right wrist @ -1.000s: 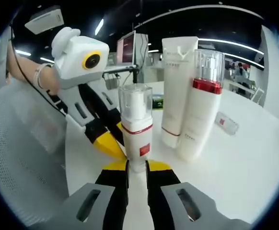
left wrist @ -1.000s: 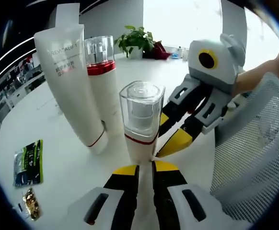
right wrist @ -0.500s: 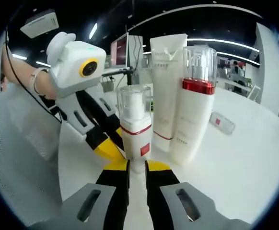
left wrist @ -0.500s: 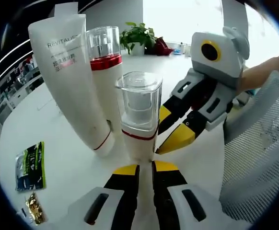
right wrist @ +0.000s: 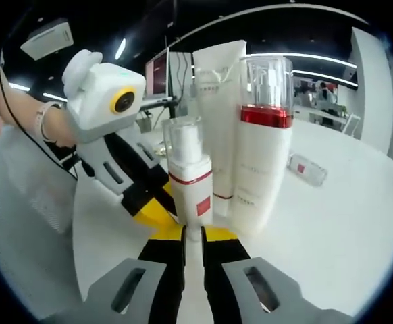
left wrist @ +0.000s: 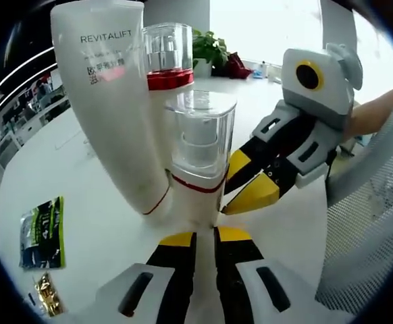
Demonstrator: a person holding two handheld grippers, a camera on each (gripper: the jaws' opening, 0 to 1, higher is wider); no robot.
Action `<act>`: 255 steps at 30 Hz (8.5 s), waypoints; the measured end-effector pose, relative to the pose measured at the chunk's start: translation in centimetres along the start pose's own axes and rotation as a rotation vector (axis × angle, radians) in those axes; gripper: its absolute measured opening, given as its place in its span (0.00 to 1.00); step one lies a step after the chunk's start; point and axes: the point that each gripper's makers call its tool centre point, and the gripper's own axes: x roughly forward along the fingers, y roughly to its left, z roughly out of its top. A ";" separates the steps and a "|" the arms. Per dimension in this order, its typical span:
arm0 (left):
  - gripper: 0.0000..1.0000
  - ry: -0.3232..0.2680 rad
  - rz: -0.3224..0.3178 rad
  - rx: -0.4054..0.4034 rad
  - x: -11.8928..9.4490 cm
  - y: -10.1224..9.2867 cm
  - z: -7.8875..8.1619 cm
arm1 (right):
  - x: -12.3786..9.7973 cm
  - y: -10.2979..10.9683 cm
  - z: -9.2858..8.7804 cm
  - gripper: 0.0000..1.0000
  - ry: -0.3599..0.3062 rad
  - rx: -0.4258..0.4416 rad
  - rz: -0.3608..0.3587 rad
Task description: Arrange the skincare products in the storage area until every visible bottle or jar stands upright without overlapping.
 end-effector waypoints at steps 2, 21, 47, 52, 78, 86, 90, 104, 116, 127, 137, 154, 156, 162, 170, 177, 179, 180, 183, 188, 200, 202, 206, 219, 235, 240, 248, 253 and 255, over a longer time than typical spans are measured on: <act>0.11 0.000 0.002 -0.003 0.1 0.1 0.0 | 0.1 -0.1 -0.1 0.08 0.005 -0.002 -0.002; 0.10 -0.009 0.005 -0.021 -0.4 0.2 -0.2 | -0.1 -0.3 -0.1 0.08 0.019 0.000 -0.014; 0.10 -0.046 0.011 -0.044 -2.1 0.1 0.4 | -1.1 -0.5 0.5 0.10 0.028 -0.007 -0.038; 0.09 -0.067 0.015 -0.041 -3.0 0.3 1.0 | -1.6 -0.7 0.6 0.11 0.044 -0.004 -0.056; 0.28 -0.366 0.101 -0.132 -14.8 0.4 5.7 | -8.0 2.9 6.9 0.34 -0.011 0.037 -0.095; 0.43 -0.337 0.186 -0.157 -16.7 1.6 3.8 | -9.4 3.1 8.6 0.50 -0.027 0.041 -0.150; 0.52 -0.329 0.218 -0.173 -17.7 1.7 3.2 | -10.1 3.7 8.1 0.60 0.005 0.007 -0.168; 0.89 -0.273 0.279 -0.183 -17.7 0.7 1.1 | -9.9 4.4 7.1 0.92 0.028 0.055 -0.201; 0.99 -0.229 0.278 -0.207 -16.9 0.7 -0.1 | -9.5 4.9 6.3 1.00 0.037 0.066 -0.194; 0.99 -0.228 0.258 -0.245 -16.9 0.5 -0.4 | -8.9 5.4 5.7 1.00 0.060 0.078 -0.163; 0.99 -0.193 0.250 -0.226 -16.2 0.4 -0.7 | -8.8 5.3 5.9 1.00 0.065 0.058 -0.153; 0.99 -0.183 0.264 -0.210 -16.4 0.6 -0.9 | -9.7 -3.5 7.7 1.00 0.077 -0.004 -0.240; 0.99 -0.183 0.266 -0.214 -16.4 0.7 -1.0 | -9.8 -4.7 7.4 1.00 0.089 -0.006 -0.251; 0.99 -0.188 0.273 -0.221 -16.5 0.9 -1.0 | -9.7 -7.6 6.5 0.98 0.138 -0.016 -0.268; 0.99 -0.184 0.271 -0.217 -16.5 0.8 -1.1 | -8.8 -12.0 6.1 0.86 0.217 -0.068 -0.300; 0.99 -0.181 0.268 -0.222 -16.4 0.8 -1.1 | -6.7 -15.1 6.4 0.81 0.268 -0.115 -0.334; 0.99 -0.178 0.266 -0.220 -16.4 0.8 -1.1 | -6.1 -15.8 6.8 0.77 0.264 -0.116 -0.332; 0.99 -0.177 0.265 -0.219 -16.4 0.8 -1.1 | -5.6 -16.2 7.0 0.75 0.264 -0.117 -0.333; 0.99 -0.174 0.264 -0.220 -16.3 0.8 -1.2 | -4.3 -17.1 7.3 0.71 0.272 -0.143 -0.334; 0.99 -0.167 0.263 -0.215 -16.2 0.8 -1.3 | -1.8 -18.2 7.6 0.63 0.288 -0.158 -0.313; 0.99 -0.161 0.259 -0.233 -15.9 1.2 -1.5 | 3.8 -18.2 7.1 0.54 0.342 -0.150 -0.201; 0.99 -0.155 0.261 -0.230 -15.9 1.2 -1.6 | 4.6 -18.0 7.0 0.56 0.352 -0.156 -0.175; 0.98 -0.158 0.268 -0.239 -16.1 1.4 -1.8 | 6.3 -17.8 6.9 0.57 0.387 -0.182 -0.134; 0.97 -0.162 0.285 -0.271 -16.5 2.0 -2.2 | 9.9 -19.6 4.6 0.60 0.494 -0.116 -0.062; 0.97 -0.154 0.296 -0.283 -16.5 2.3 -2.6 | 10.9 -20.5 2.9 0.53 0.538 -0.061 -0.020; 0.97 -0.145 0.293 -0.274 -16.4 2.2 -2.7 | 10.5 -19.8 2.9 0.42 0.535 -0.070 -0.012; 0.97 -0.147 0.299 -0.267 -16.5 2.2 -2.6 | 10.2 -18.7 2.7 0.29 0.536 -0.084 0.001; 0.97 -0.150 0.308 -0.260 -16.6 2.4 -2.5 | 9.7 -17.8 2.4 0.22 0.542 -0.077 -0.013; 0.96 -0.153 0.306 -0.259 -16.6 2.3 -2.4 | 9.5 -17.5 2.3 0.21 0.545 -0.081 -0.018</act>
